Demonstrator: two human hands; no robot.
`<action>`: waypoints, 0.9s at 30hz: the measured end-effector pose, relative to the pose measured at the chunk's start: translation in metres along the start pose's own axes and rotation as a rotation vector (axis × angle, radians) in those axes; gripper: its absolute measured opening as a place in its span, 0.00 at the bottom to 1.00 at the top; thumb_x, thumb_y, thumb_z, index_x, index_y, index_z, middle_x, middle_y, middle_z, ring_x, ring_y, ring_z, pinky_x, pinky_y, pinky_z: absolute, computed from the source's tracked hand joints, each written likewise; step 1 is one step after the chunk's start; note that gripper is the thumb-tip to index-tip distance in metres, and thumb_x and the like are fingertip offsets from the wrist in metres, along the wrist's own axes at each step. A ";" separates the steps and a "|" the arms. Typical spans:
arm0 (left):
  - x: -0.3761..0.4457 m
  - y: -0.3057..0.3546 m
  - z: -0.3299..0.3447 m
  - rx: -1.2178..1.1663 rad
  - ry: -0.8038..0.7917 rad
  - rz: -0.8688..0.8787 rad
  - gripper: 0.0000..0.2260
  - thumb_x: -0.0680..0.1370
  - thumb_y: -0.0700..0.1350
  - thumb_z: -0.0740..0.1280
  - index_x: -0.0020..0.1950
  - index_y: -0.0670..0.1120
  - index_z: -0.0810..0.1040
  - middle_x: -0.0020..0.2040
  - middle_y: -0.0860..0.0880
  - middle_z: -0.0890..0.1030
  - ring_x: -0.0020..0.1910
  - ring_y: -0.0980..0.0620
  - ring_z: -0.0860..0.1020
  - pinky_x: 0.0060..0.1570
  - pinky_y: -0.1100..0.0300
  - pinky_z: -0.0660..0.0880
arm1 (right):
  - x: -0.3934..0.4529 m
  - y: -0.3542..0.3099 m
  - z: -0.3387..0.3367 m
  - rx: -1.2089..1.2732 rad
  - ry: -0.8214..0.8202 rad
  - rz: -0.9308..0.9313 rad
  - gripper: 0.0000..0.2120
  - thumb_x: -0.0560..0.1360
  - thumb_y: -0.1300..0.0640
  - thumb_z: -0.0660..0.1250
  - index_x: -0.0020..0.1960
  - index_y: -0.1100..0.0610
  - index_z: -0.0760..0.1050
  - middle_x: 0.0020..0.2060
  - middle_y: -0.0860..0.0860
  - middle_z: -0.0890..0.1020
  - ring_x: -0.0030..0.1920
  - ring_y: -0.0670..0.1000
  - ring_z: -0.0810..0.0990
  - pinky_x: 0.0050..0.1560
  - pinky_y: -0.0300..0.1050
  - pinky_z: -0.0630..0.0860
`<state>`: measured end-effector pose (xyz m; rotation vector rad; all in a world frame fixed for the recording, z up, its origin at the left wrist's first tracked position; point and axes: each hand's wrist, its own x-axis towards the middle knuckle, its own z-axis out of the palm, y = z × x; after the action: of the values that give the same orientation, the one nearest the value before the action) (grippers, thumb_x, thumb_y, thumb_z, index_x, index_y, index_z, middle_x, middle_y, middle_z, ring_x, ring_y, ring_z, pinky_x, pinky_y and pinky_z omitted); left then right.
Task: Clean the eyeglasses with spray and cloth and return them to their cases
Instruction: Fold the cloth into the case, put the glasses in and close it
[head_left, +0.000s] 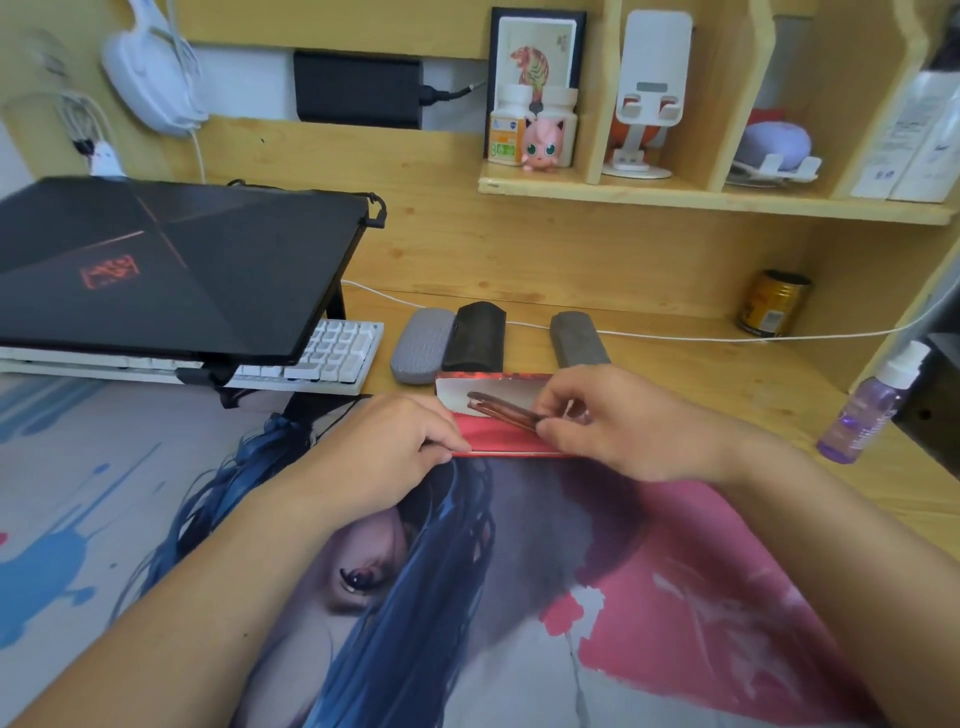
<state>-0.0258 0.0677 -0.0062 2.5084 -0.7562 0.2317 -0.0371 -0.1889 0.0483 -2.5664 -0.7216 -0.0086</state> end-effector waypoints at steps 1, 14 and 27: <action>0.000 0.000 -0.002 -0.011 -0.003 -0.007 0.09 0.77 0.41 0.73 0.53 0.53 0.87 0.50 0.62 0.83 0.52 0.63 0.79 0.56 0.68 0.72 | 0.009 -0.004 0.000 -0.081 -0.036 0.007 0.07 0.78 0.51 0.68 0.46 0.54 0.79 0.41 0.46 0.83 0.43 0.46 0.78 0.49 0.46 0.75; 0.000 -0.001 -0.008 0.001 0.030 -0.029 0.11 0.80 0.41 0.69 0.56 0.56 0.86 0.49 0.63 0.80 0.50 0.63 0.75 0.44 0.80 0.65 | 0.050 -0.011 -0.010 0.013 -0.294 0.198 0.14 0.81 0.55 0.65 0.43 0.63 0.78 0.31 0.49 0.72 0.32 0.47 0.67 0.35 0.43 0.64; 0.001 -0.004 -0.002 -0.051 0.014 -0.039 0.11 0.80 0.41 0.69 0.56 0.56 0.85 0.50 0.62 0.79 0.49 0.63 0.75 0.53 0.66 0.70 | 0.043 -0.003 0.011 -0.498 -0.005 -0.061 0.14 0.77 0.40 0.62 0.51 0.48 0.80 0.45 0.46 0.83 0.49 0.54 0.80 0.47 0.53 0.77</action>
<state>-0.0228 0.0707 -0.0060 2.4683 -0.6980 0.2132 -0.0031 -0.1607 0.0459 -3.0101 -0.8901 -0.2290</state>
